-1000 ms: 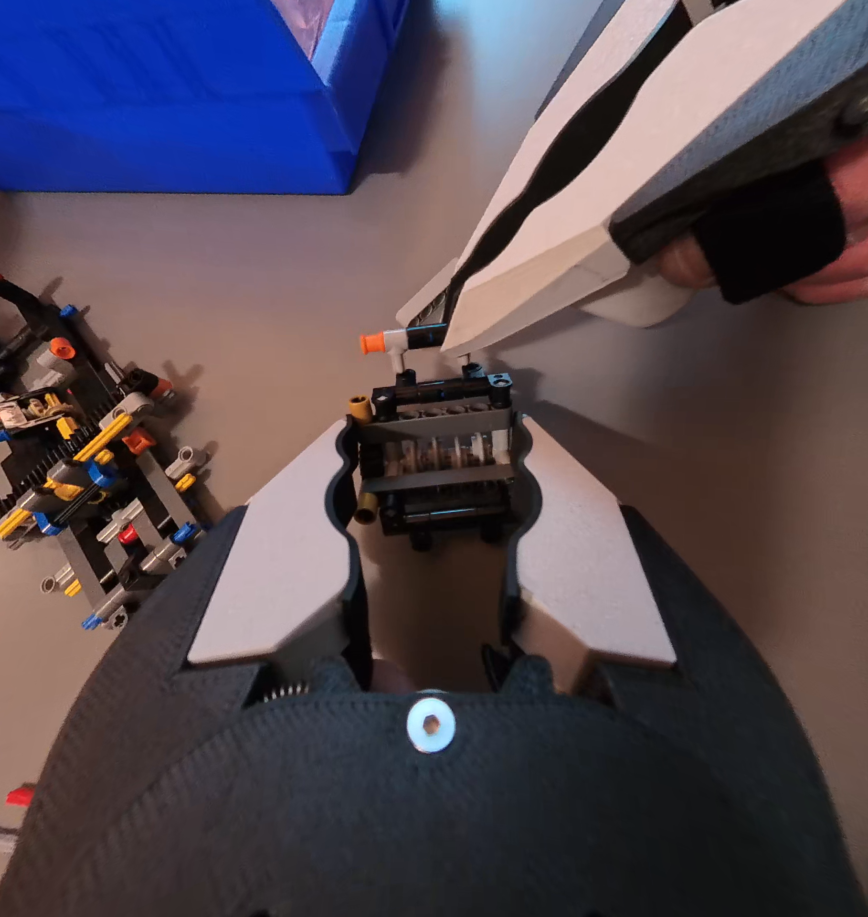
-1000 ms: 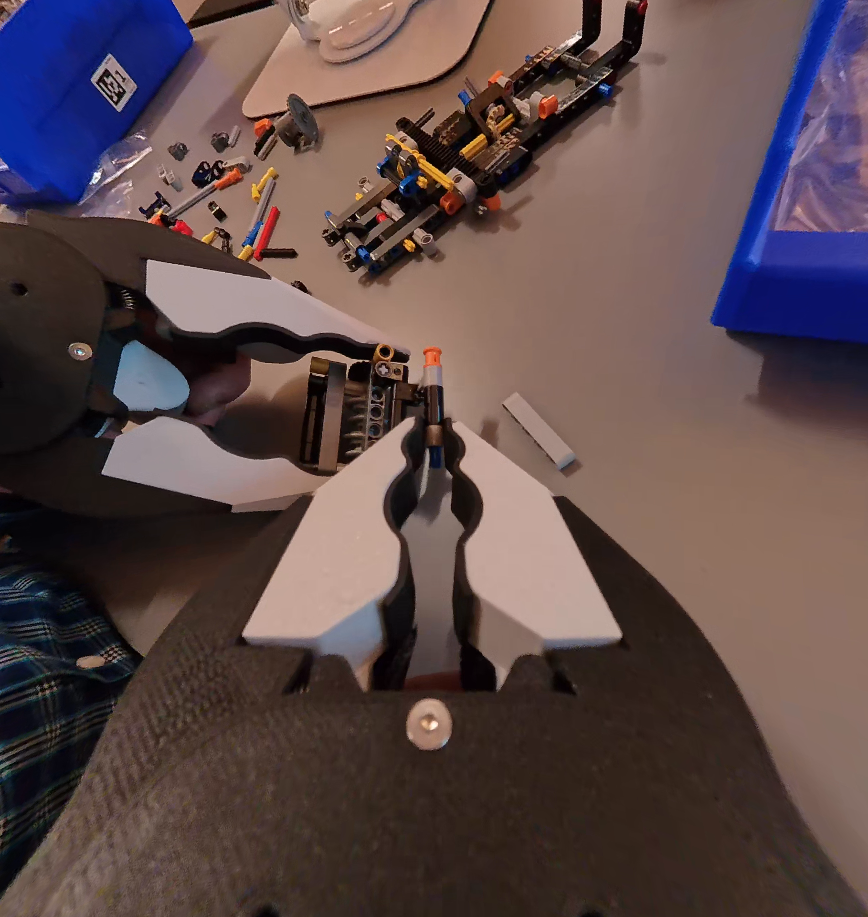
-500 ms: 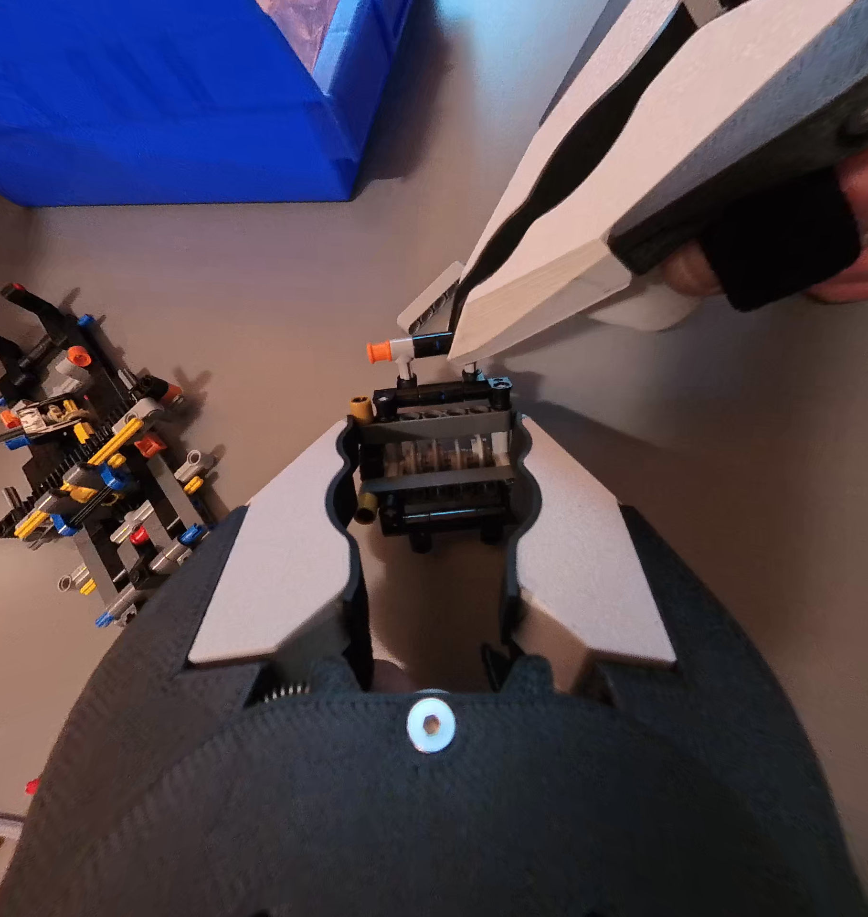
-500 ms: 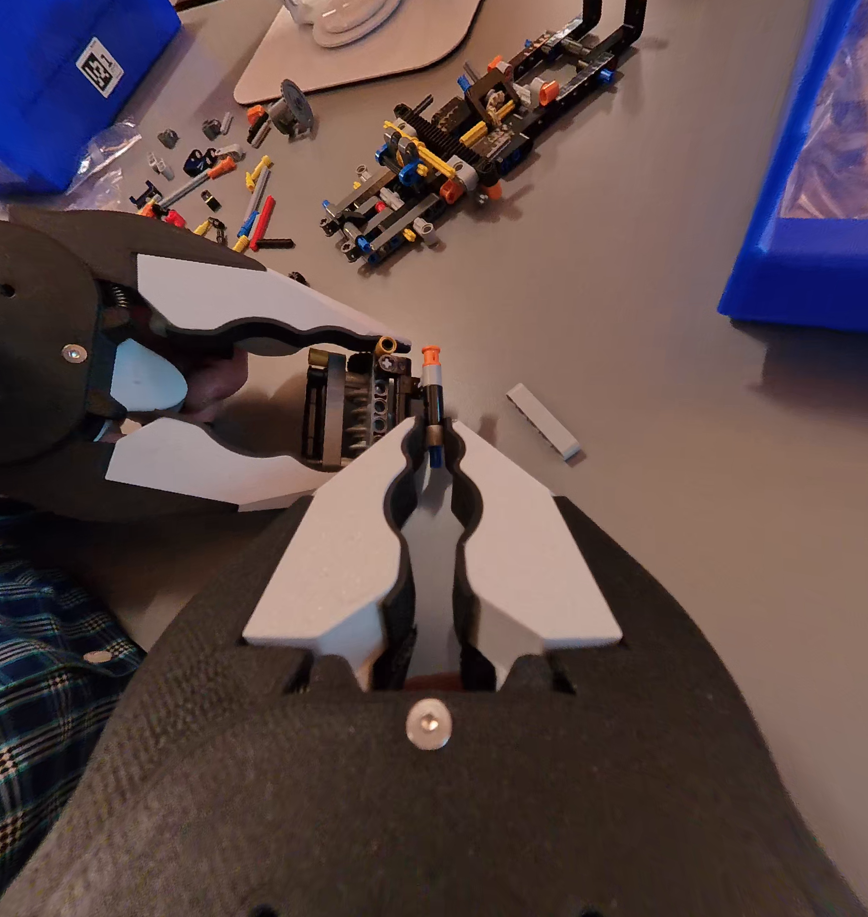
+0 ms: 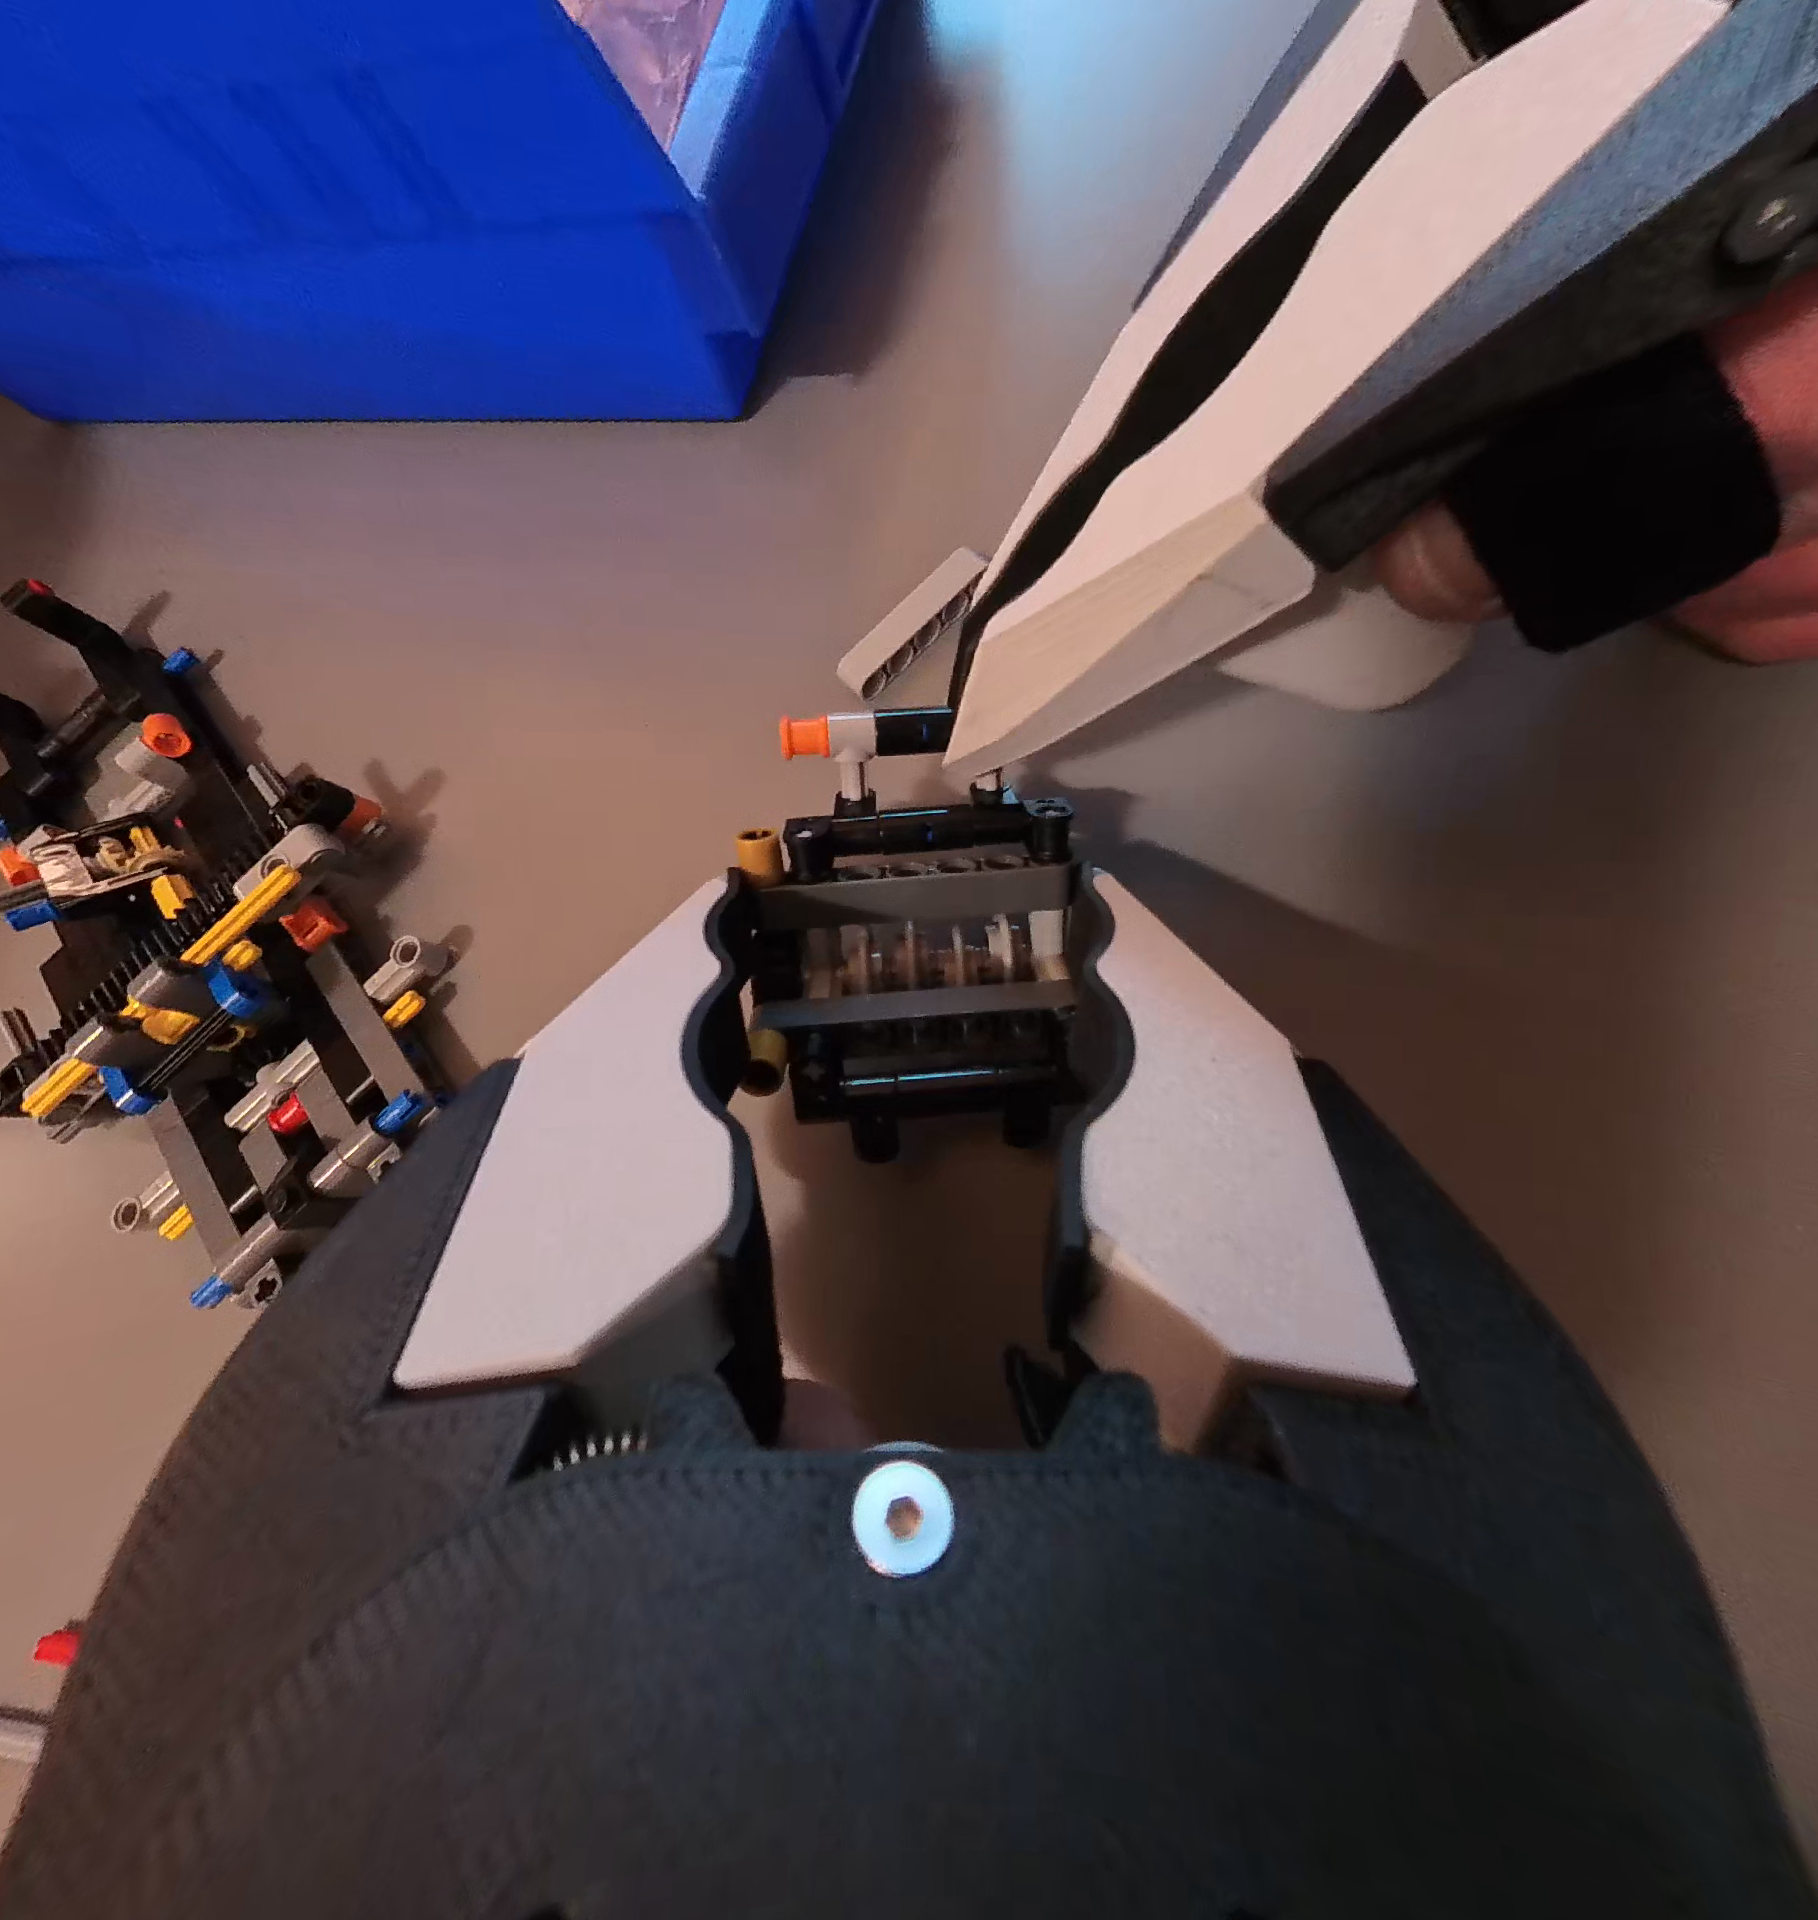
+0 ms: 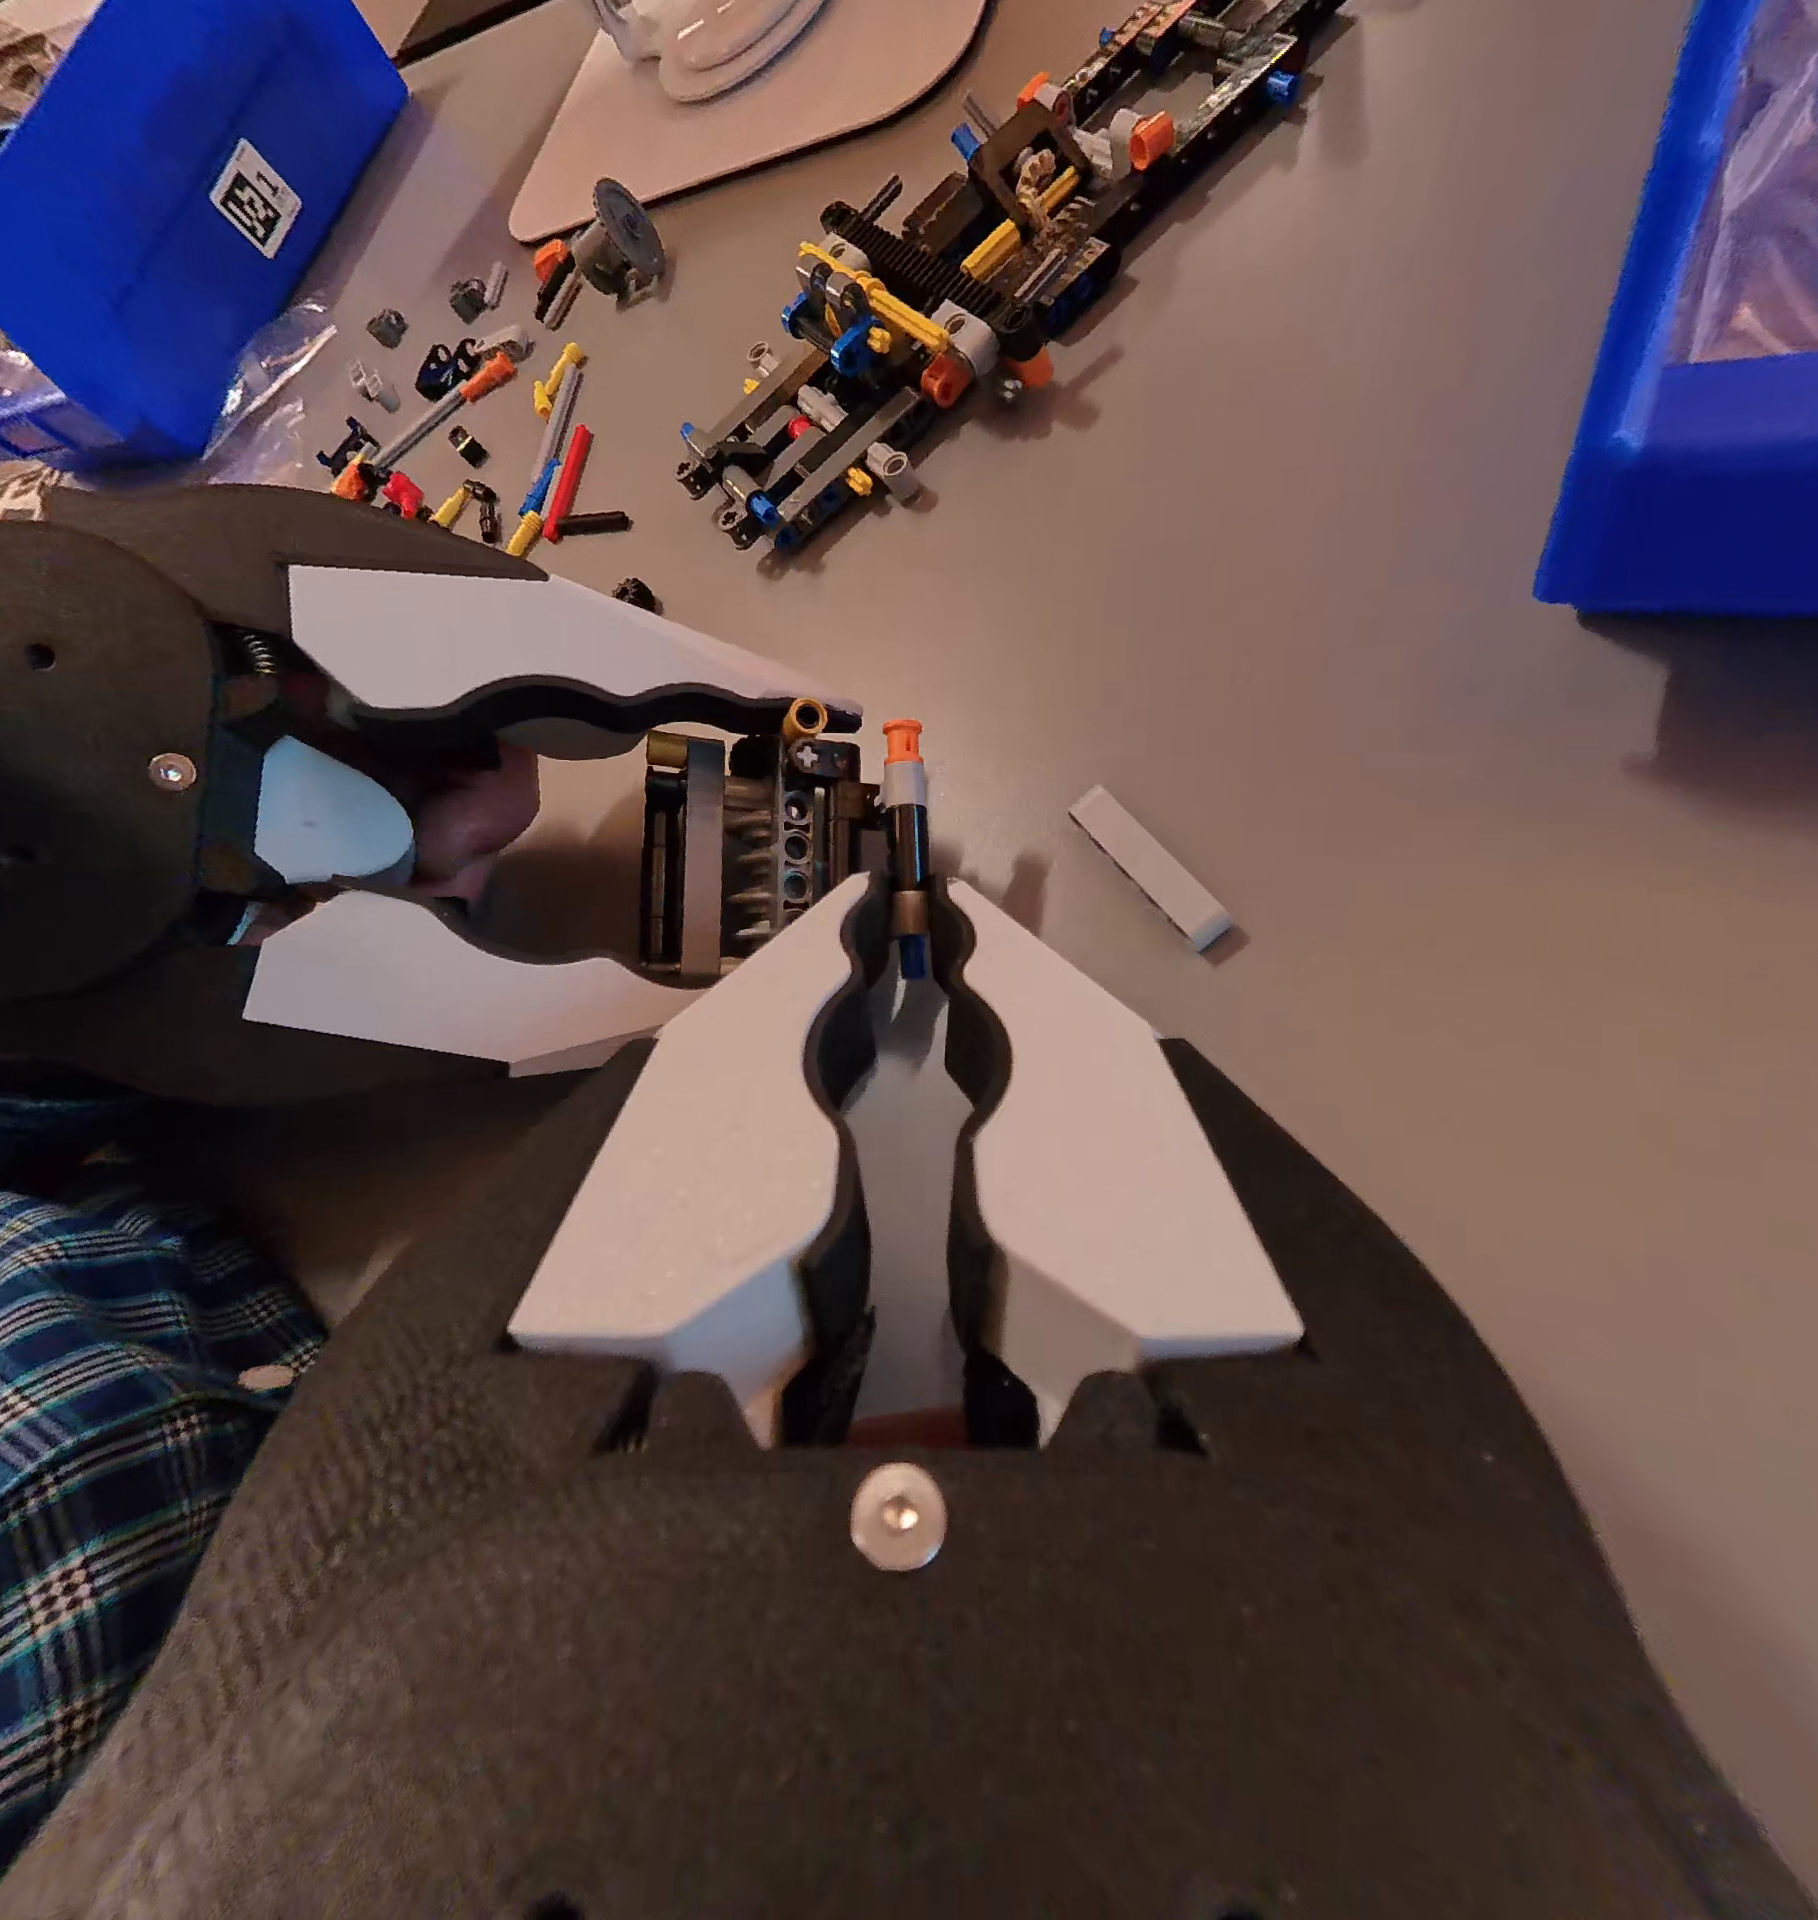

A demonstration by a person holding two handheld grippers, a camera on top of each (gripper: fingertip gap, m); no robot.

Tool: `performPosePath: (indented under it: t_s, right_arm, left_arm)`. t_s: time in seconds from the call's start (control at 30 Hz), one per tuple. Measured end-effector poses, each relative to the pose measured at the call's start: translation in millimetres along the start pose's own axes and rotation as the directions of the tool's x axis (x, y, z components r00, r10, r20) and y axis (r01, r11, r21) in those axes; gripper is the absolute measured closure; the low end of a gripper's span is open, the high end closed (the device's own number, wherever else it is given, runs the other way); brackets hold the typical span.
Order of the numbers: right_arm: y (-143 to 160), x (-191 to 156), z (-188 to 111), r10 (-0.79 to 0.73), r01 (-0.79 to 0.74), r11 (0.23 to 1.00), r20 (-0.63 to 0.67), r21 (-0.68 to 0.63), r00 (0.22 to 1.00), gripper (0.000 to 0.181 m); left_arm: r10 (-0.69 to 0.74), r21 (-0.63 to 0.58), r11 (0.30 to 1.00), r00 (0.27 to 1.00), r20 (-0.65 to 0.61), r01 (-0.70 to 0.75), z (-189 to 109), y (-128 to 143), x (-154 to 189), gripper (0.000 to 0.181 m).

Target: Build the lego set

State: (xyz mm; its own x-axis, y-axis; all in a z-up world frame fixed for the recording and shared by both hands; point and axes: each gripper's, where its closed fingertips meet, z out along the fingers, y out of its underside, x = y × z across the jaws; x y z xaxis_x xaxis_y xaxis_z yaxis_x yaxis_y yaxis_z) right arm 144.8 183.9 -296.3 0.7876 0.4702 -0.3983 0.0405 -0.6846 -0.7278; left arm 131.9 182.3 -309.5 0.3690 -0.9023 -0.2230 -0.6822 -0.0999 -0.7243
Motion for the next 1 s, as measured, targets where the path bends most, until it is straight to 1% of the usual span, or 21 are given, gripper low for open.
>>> performPosePath:
  t_s: [0.23, 0.43, 0.5, 0.6, 0.7, 0.73, 0.77, 0.83, 0.9, 0.93, 0.97, 1.0]
  right_arm:
    - [2.3, -0.6, 2.3, -0.048, 0.047, 0.999, -0.036, -0.015, 0.998, 0.177]
    - [-0.9, -1.2, 0.3, -0.042, 0.042, 0.999, -0.002, -0.007, 0.999, 0.176]
    - [-8.5, -2.1, -5.2, -0.015, 0.014, 1.000, 0.053, 0.023, 0.998, 0.168]
    - [-9.7, -2.5, -8.8, 0.055, -0.056, 0.998, 0.163, 0.001, 0.985, 0.164]
    - [-13.5, -9.6, -13.0, 0.104, -0.110, 0.994, 0.301, 0.002, 0.948, 0.158]
    - [-17.9, -14.1, -16.4, 0.123, -0.139, 0.990, 0.363, 0.018, 0.923, 0.158]
    - [-18.8, -19.1, -19.1, 0.142, -0.158, 0.987, 0.424, 0.002, 0.895, 0.156]
    - [-26.5, -27.9, -26.0, 0.138, -0.173, 0.985, 0.511, 0.021, 0.849, 0.153]
    - [-27.2, -38.3, -31.7, 0.142, -0.173, 0.985, 0.589, -0.004, 0.795, 0.151]
    - [-31.6, -41.5, -35.6, 0.132, -0.183, 0.983, 0.621, 0.018, 0.773, 0.151]
    - [-34.0, -45.7, -39.9, 0.136, -0.197, 0.980, 0.657, 0.019, 0.741, 0.152]
    - [-35.9, -50.9, -44.8, 0.131, -0.204, 0.979, 0.697, 0.023, 0.705, 0.157]
  left_arm:
    - [-0.004, -0.001, 1.000, 1.000, -0.003, 0.004, 0.1, 0.2, 0.0, 0.123]
    - [0.015, 0.007, 1.000, 1.000, -0.002, -0.015, -0.2, -0.4, 0.1, 0.123]
    - [0.038, 0.018, 0.999, 0.999, -0.018, -0.038, -1.1, -1.2, 2.6, 0.123]
    - [0.084, 0.059, 0.995, 0.996, -0.012, -0.083, -4.4, -5.6, 3.6, 0.123]
    - [0.129, 0.147, 0.981, 0.992, 0.007, -0.129, -13.5, -16.2, 2.7, 0.123]
    - [0.155, 0.198, 0.968, 0.988, 0.006, -0.153, -18.3, -22.2, 5.1, 0.123]
    - [0.183, 0.242, 0.953, 0.983, 0.025, -0.184, -23.6, -28.4, 5.7, 0.123]
    - [0.245, 0.298, 0.921, 0.968, 0.056, -0.250, -32.4, -37.4, 8.3, 0.123]
    - [0.281, 0.347, 0.891, 0.956, 0.086, -0.293, -39.8, -45.3, 8.6, 0.123]
    - [0.294, 0.371, 0.876, 0.951, 0.094, -0.307, -43.6, -49.0, 9.1, 0.123]
    - [0.302, 0.392, 0.863, 0.948, 0.104, -0.318, -47.3, -52.5, 8.8, 0.123]
    - [0.311, 0.410, 0.851, 0.944, 0.111, -0.328, -50.4, -55.6, 9.2, 0.123]
